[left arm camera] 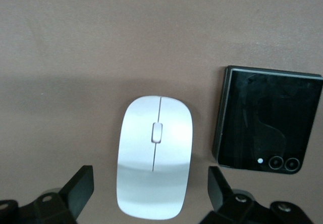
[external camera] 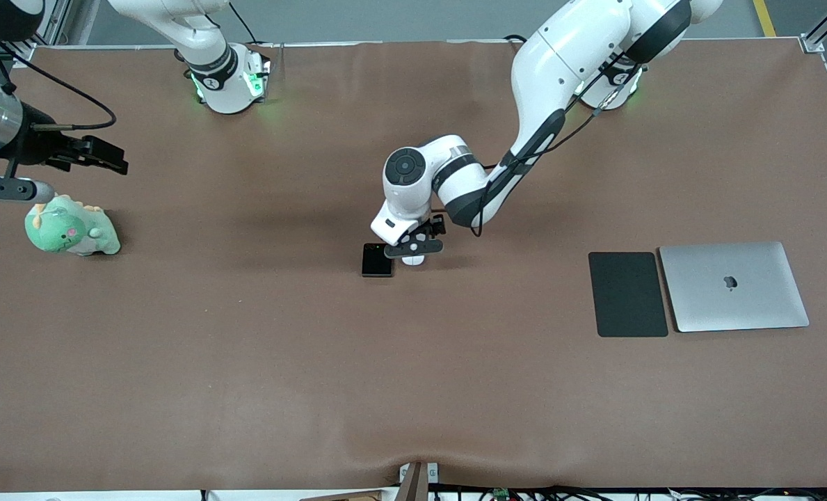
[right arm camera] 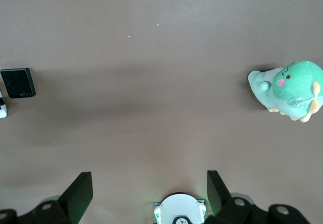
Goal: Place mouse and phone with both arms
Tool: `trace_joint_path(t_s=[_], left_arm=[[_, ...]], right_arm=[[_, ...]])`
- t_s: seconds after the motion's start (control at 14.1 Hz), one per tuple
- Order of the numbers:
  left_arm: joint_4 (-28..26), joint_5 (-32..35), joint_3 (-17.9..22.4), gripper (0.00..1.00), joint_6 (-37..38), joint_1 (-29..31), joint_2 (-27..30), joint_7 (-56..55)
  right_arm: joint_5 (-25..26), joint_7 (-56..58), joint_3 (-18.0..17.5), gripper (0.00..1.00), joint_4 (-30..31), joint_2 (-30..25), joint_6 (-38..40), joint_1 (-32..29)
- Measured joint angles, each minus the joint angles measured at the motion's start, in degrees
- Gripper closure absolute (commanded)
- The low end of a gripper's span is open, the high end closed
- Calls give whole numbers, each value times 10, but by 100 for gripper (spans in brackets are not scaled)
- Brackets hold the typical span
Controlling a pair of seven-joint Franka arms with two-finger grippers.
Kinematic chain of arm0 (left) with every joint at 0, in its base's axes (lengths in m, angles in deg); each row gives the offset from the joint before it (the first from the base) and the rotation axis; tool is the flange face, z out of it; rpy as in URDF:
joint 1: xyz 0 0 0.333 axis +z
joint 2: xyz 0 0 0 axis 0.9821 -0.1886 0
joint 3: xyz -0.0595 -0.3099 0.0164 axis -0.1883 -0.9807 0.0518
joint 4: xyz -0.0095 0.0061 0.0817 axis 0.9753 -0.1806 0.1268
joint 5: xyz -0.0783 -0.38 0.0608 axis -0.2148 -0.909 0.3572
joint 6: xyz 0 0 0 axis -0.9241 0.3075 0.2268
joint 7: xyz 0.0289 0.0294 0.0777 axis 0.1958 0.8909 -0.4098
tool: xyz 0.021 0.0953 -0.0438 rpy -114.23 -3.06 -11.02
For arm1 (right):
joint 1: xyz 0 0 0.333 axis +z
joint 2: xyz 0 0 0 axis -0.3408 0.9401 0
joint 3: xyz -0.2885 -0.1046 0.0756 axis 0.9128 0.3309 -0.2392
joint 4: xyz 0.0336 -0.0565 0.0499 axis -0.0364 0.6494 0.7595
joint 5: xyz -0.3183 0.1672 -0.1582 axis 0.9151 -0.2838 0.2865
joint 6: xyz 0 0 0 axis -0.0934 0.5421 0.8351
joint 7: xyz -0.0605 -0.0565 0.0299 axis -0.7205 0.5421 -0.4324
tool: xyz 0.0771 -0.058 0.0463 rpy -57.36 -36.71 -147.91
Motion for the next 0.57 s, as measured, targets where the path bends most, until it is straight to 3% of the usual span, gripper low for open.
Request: trace_joint_path(t_s=[0.21, 0.36, 0.43, 0.57], left_arm=[[0, 3, 0, 1, -4, 0, -10, 1], [0, 9, 0, 14, -4, 0, -17, 1], [0, 9, 0, 27, -5, 0, -21, 1], [3, 9, 0, 38, -13, 0, -24, 7]], right_arm=[[-6, -21, 0, 0, 10, 0, -4, 6], [-24, -62, 0, 0, 23, 1, -7, 11], [-30, -82, 0, 0, 29, 1, -9, 14], [-44, -117, -1, 0, 40, 4, -18, 20]])
